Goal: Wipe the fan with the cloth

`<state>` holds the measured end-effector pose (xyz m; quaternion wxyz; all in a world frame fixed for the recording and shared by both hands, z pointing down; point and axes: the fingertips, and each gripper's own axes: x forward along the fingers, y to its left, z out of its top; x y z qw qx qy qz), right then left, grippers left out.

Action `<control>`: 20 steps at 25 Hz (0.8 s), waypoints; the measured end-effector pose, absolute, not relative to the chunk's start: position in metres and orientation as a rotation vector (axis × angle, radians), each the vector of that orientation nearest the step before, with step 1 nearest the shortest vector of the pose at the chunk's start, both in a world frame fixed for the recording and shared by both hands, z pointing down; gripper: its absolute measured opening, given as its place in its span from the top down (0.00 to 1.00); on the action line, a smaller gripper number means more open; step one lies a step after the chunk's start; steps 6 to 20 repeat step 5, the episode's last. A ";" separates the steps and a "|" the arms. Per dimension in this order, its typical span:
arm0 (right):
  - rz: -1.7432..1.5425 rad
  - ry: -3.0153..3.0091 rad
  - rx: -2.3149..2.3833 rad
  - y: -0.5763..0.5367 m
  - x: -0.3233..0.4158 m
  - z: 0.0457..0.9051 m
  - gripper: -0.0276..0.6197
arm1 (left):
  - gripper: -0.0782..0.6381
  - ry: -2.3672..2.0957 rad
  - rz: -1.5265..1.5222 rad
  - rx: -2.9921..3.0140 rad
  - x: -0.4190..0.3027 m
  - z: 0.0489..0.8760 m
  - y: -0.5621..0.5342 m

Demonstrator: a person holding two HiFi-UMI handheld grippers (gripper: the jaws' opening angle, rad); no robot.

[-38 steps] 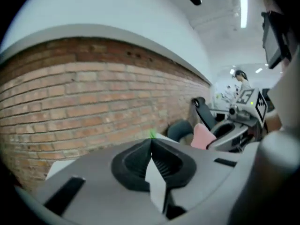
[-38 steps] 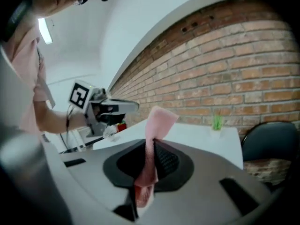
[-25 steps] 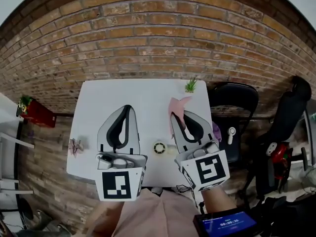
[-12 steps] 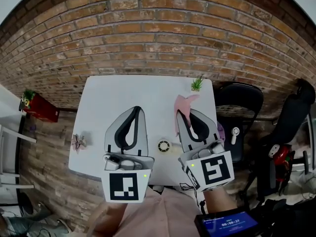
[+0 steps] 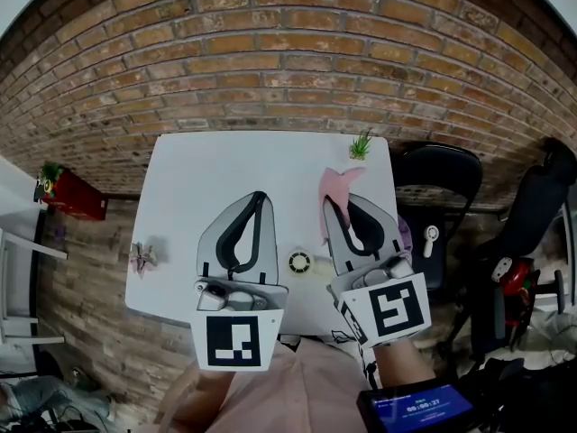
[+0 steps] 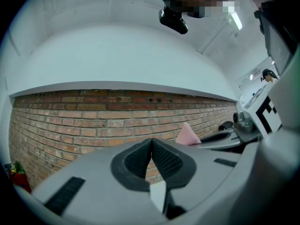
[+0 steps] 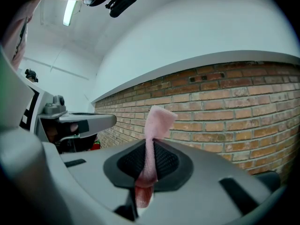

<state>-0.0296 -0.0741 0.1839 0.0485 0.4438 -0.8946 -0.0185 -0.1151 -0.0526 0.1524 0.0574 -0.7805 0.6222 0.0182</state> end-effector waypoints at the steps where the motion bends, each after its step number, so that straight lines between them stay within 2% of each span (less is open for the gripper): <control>1: -0.057 -2.727 1.353 -0.074 -0.030 0.184 0.91 | 0.87 1.884 0.051 -2.368 -0.115 0.153 -0.053; 20: -0.058 -2.725 1.353 -0.074 -0.030 0.186 0.91 | 0.87 1.879 0.049 -2.372 -0.113 0.155 -0.053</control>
